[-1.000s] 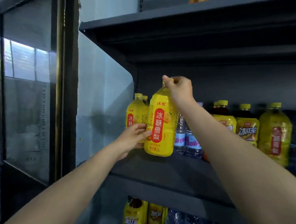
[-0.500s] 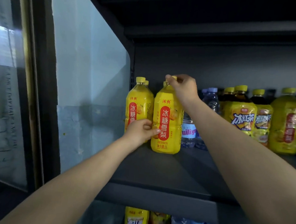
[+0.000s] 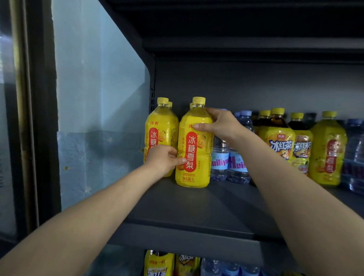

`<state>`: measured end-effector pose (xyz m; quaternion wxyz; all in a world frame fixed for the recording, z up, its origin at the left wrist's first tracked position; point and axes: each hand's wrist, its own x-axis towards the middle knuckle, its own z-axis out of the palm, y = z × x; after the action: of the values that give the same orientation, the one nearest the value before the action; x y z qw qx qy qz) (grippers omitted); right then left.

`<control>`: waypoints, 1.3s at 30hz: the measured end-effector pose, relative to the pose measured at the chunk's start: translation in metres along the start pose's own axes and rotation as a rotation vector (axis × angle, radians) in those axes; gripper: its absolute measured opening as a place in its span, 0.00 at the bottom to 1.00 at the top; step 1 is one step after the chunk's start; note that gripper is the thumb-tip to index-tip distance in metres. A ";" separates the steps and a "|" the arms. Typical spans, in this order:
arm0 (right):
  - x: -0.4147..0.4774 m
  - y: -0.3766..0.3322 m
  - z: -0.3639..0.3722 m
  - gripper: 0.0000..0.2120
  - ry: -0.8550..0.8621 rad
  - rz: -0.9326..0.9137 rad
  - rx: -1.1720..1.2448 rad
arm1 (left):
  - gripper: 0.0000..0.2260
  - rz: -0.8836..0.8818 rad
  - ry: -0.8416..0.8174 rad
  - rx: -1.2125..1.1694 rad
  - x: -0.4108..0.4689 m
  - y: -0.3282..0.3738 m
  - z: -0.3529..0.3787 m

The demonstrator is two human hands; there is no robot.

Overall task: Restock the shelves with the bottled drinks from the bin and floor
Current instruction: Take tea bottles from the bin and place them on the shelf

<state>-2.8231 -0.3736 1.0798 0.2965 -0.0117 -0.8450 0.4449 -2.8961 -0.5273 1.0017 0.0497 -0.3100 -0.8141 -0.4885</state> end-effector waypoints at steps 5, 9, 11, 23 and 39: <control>0.010 0.007 0.011 0.38 0.089 -0.005 -0.124 | 0.23 0.009 0.067 0.025 0.009 -0.005 0.007; 0.015 0.013 0.019 0.37 0.170 -0.037 -0.213 | 0.21 0.002 0.125 0.119 0.017 -0.008 0.011; 0.016 0.014 0.024 0.36 0.190 -0.054 -0.246 | 0.20 -0.001 0.143 0.161 0.019 -0.009 0.011; 0.023 0.013 0.033 0.31 0.237 -0.101 -0.540 | 0.15 0.020 0.220 0.242 0.029 -0.010 0.016; 0.014 0.015 0.032 0.33 0.219 -0.045 -0.375 | 0.16 -0.017 0.099 0.105 0.026 -0.014 0.008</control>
<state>-2.8546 -0.3845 1.0621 0.3890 -0.0962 -0.8757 0.2695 -2.9231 -0.5135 0.9963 0.1022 -0.2755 -0.8377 -0.4603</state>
